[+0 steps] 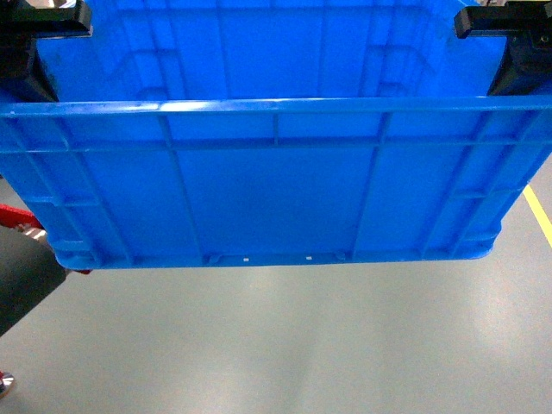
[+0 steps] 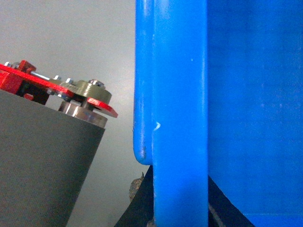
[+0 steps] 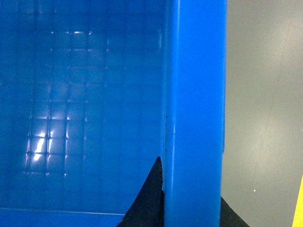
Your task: Place box next to blue box on left shelf
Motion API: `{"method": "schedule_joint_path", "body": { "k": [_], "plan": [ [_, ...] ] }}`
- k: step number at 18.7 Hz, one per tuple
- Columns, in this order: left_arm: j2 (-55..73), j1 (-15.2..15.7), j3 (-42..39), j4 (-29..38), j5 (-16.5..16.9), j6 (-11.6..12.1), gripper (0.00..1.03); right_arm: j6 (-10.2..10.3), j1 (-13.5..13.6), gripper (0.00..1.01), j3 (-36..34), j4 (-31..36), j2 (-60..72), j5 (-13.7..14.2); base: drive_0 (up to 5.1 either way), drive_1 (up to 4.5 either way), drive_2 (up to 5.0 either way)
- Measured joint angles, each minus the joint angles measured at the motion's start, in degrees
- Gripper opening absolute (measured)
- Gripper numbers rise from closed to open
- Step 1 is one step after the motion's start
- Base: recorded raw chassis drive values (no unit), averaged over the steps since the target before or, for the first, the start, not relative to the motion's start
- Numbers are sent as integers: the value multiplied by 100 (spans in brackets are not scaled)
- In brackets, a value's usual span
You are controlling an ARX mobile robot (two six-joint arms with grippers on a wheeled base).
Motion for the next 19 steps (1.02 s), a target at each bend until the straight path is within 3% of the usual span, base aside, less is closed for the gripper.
{"method": "schedule_joint_path", "body": {
  "k": [15,19],
  "plan": [
    [0,0,2,-2,15,15,8,0,0,7,0,0,-4,2,-154,-154,-154],
    [-20,-9,0,-63,33,11,8,-22,-24,7,0,-48,-28,20,15,210,-180]
  ]
}}
